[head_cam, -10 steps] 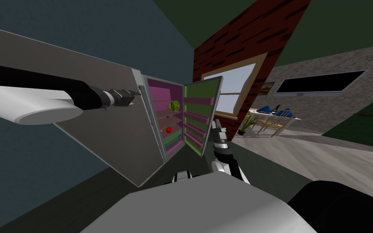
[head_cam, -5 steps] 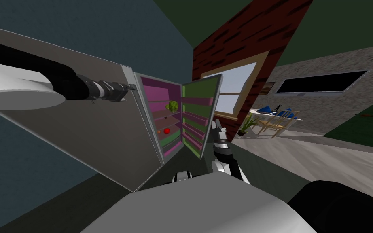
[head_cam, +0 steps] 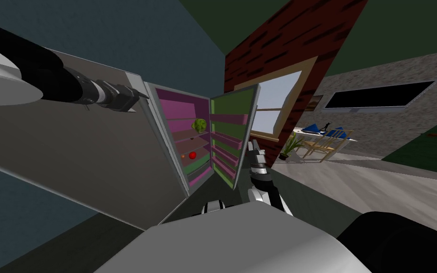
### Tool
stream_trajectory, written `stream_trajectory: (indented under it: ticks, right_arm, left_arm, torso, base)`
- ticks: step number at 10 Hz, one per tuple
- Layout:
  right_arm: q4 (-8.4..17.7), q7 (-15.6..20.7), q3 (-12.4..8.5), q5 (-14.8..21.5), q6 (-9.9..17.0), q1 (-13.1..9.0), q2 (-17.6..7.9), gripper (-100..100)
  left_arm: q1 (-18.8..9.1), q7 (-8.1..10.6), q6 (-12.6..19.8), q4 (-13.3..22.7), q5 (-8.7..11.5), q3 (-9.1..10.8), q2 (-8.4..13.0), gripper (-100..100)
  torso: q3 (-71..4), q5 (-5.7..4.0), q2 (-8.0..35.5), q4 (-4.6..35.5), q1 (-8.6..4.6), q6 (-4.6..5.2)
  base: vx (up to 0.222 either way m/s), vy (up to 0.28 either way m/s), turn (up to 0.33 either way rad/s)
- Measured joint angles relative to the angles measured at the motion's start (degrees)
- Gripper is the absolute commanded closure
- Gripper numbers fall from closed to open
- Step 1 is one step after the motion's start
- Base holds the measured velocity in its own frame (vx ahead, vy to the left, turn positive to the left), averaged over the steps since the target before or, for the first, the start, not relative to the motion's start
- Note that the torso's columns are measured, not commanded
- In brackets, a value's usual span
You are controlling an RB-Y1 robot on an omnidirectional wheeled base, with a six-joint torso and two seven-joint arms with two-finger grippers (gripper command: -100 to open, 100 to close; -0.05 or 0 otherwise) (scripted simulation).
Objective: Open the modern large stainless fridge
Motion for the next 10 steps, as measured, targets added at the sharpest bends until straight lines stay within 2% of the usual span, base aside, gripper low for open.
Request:
stream_trajectory:
  ticks: [1,2,3,4,5,6,8,9,10]
  right_arm:
    - [0.00,0.00,0.00,0.00,0.00,0.00,0.00,0]
    - [0.00,0.00,0.00,0.00,0.00,0.00,0.00,0]
    - [0.00,0.00,0.00,0.00,0.00,0.00,0.00,0]
    - [0.00,0.00,0.00,0.00,0.00,-0.01,0.00,0]
    - [0.01,0.00,0.00,0.00,0.01,-0.03,0.00,0]
    - [0.01,0.00,0.00,0.00,0.01,-0.05,-0.01,0]
    - [0.01,0.00,0.00,0.00,0.01,-0.03,-0.01,0]
    - [0.01,0.00,0.00,0.00,0.01,-0.03,-0.01,0]
    - [0.01,0.00,0.00,0.00,0.01,-0.02,-0.01,0]
  left_arm:
    - [-1.15,0.37,0.82,0.37,0.89,-0.55,1.52,-100]
    - [-1.55,0.48,1.84,0.67,1.71,-0.11,2.40,-100]
    - [-1.45,0.21,2.96,0.82,2.05,0.83,2.50,-100]
    - [-1.44,0.14,3.21,0.83,2.07,0.95,2.50,-100]
    - [-1.40,-0.12,2.86,2.45,1.72,0.41,2.92,-100]
    - [-0.74,-0.72,2.96,4.05,0.38,0.35,2.55,-100]
    - [-0.13,-2.59,2.61,7.99,-0.35,0.47,2.32,-100]
    - [0.11,-2.87,2.22,9.73,-1.56,-0.46,2.64,-100]
    - [0.58,-3.23,2.30,11.16,-2.26,-0.10,2.24,-100]
  torso:
    - [0.04,-0.02,0.06,0.02,-0.05,-0.01]
    - [0.07,-0.02,0.10,0.03,-0.04,-0.01]
    - [0.10,0.01,0.14,0.04,0.03,-0.01]
    - [0.12,0.03,0.18,0.06,0.08,-0.01]
    - [0.20,0.01,0.35,0.08,0.05,0.06]
    - [0.17,-0.03,0.33,0.05,0.05,0.22]
    - [-0.02,-0.07,-0.03,-0.01,-0.16,0.02]
    - [-0.01,-0.05,-0.01,-0.02,-0.10,0.03]
    - [-0.05,-0.03,-0.11,-0.02,-0.09,-0.02]
  base:
    - [0.054,-0.055,-0.004]
    - [0.041,-0.034,-0.003]
    - [0.016,-0.012,0.000]
    - [-0.069,0.001,-0.327]
    - [-0.171,0.054,-0.467]
    - [-0.164,0.035,-0.212]
    - [-0.153,0.014,-0.306]
    - [-0.115,0.001,-0.299]
    - [-0.104,-0.004,-0.352]
